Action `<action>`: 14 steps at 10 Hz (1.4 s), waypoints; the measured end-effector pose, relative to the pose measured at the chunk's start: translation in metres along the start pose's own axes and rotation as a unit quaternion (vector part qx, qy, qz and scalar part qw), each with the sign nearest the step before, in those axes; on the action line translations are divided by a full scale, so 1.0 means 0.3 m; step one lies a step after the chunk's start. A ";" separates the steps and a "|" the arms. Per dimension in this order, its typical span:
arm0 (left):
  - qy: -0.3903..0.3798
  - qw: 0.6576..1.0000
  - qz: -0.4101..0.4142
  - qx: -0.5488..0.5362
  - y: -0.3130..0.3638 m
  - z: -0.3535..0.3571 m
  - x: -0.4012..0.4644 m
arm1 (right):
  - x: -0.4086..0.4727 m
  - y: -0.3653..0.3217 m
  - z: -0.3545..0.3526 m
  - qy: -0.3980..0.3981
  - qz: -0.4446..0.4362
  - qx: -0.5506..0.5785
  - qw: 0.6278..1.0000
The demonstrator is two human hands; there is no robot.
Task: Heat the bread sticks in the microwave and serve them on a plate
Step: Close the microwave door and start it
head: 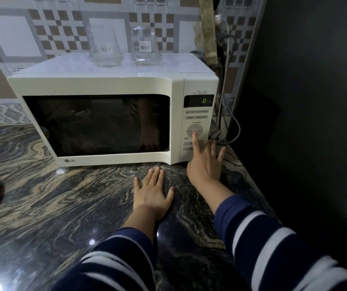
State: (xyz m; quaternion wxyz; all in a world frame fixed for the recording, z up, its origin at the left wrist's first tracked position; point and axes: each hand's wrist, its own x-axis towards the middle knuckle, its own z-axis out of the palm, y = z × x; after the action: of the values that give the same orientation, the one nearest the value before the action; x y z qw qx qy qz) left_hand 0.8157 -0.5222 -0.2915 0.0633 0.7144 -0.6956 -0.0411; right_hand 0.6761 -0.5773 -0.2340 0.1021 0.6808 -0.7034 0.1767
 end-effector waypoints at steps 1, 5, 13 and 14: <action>-0.003 1.000 -0.002 0.000 -0.001 0.002 0.004 | 0.007 -0.003 -0.002 -0.010 -0.002 -0.014 1.000; -0.019 1.000 0.002 -0.016 -0.075 -0.030 -0.059 | -0.175 0.087 0.078 -0.251 -0.057 0.032 0.966; 0.033 0.999 -0.017 -0.039 -0.136 -0.005 -0.125 | -0.255 0.114 0.125 -0.191 -0.055 0.025 0.980; 0.032 0.999 -0.018 -0.037 -0.136 -0.004 -0.127 | -0.258 0.114 0.122 -0.192 -0.055 0.024 0.979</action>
State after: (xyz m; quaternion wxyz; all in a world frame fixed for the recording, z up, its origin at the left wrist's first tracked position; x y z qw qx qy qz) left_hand 0.8550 -0.4832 -0.2974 0.1111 0.7247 -0.6786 -0.0448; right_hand 0.6495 -0.5197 -0.3011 -0.0421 0.7422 -0.6667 0.0537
